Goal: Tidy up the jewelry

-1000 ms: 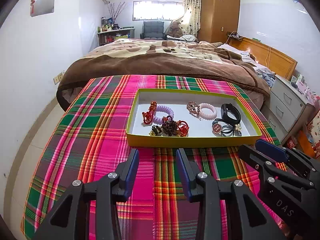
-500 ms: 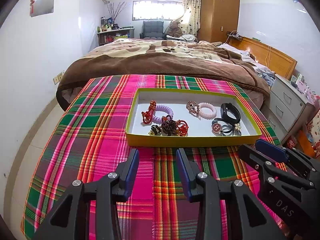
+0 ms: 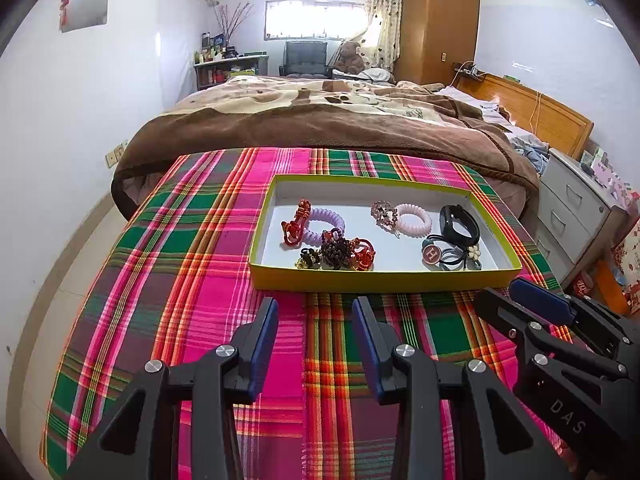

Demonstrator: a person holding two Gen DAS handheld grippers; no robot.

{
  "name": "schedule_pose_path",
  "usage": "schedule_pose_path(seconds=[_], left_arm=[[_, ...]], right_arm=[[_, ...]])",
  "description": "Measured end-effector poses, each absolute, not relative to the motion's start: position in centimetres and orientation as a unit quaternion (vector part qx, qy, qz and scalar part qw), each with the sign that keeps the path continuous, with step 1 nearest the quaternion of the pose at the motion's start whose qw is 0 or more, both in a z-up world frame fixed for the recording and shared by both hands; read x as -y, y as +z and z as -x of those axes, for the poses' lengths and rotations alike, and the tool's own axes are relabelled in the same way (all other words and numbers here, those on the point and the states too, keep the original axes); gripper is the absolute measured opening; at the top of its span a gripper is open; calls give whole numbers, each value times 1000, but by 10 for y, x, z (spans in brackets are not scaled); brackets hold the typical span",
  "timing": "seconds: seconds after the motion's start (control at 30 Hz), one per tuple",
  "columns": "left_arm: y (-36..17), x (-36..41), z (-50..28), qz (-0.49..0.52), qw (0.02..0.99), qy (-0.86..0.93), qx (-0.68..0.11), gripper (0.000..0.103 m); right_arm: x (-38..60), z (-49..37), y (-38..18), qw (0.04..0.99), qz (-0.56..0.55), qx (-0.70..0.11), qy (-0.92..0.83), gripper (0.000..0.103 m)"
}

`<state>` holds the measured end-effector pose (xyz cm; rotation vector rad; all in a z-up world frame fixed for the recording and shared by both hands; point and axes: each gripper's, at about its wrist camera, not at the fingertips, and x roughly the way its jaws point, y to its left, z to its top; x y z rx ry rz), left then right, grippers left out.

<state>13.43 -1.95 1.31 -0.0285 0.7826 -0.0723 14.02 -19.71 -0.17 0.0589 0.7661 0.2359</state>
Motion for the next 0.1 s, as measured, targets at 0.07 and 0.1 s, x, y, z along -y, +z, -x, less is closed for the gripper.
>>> schedule_pose_path(seconds=[0.07,0.1], left_arm=[[13,19,-134,15,924,-35,-381,38],[13,19,-133,16,924,-36,-381,38]], right_arm=[[197,-140,-2,920,-29,-373,115,42],[198,-140,-2,920,-29,-373,115,42]])
